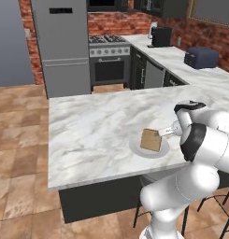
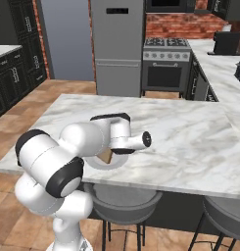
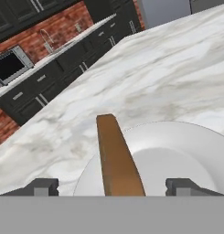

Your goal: Start the toaster. Once the lever pops up, take the bread to the plate on the dining counter.

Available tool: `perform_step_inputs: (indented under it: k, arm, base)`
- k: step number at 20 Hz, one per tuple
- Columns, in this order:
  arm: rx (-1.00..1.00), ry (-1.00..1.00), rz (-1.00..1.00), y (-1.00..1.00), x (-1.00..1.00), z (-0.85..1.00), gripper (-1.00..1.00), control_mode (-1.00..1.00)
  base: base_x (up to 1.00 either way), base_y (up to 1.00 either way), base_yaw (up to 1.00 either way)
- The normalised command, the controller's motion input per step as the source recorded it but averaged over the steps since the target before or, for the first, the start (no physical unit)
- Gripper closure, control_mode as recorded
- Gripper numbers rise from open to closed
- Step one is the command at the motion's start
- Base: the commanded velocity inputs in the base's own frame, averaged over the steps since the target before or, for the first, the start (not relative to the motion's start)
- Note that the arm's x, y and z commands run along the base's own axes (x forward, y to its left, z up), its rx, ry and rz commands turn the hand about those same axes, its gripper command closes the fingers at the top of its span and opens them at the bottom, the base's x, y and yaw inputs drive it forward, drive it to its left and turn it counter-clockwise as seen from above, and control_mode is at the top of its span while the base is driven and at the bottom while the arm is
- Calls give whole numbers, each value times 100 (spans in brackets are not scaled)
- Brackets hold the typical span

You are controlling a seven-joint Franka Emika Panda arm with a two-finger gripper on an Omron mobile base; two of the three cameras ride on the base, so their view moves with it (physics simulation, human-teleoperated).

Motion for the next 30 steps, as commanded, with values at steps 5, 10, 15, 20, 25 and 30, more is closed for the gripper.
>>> perform_step_inputs:
  k: [5, 10, 15, 20, 25, 30]
  arm:
    - [0, 0, 0, -12, 1, 0, -100, -100]
    - [-2, -5, 0, -4, 0, 5, -100, -100]
    - [-6, -8, 0, 0, 7, 8, -100, -100]
    - [-10, -6, 0, 0, 12, 12, -100, -100]
    - [-8, -3, 0, 0, 5, 23, -100, -100]
    - [-9, 0, 0, 0, 0, 30, -100, -100]
  base:
    - [0, 0, 0]
    - [0, 0, 0]
    - [0, 0, 0]
    - [0, 0, 0]
    - [0, 0, 0]
    - [0, 0, 0]
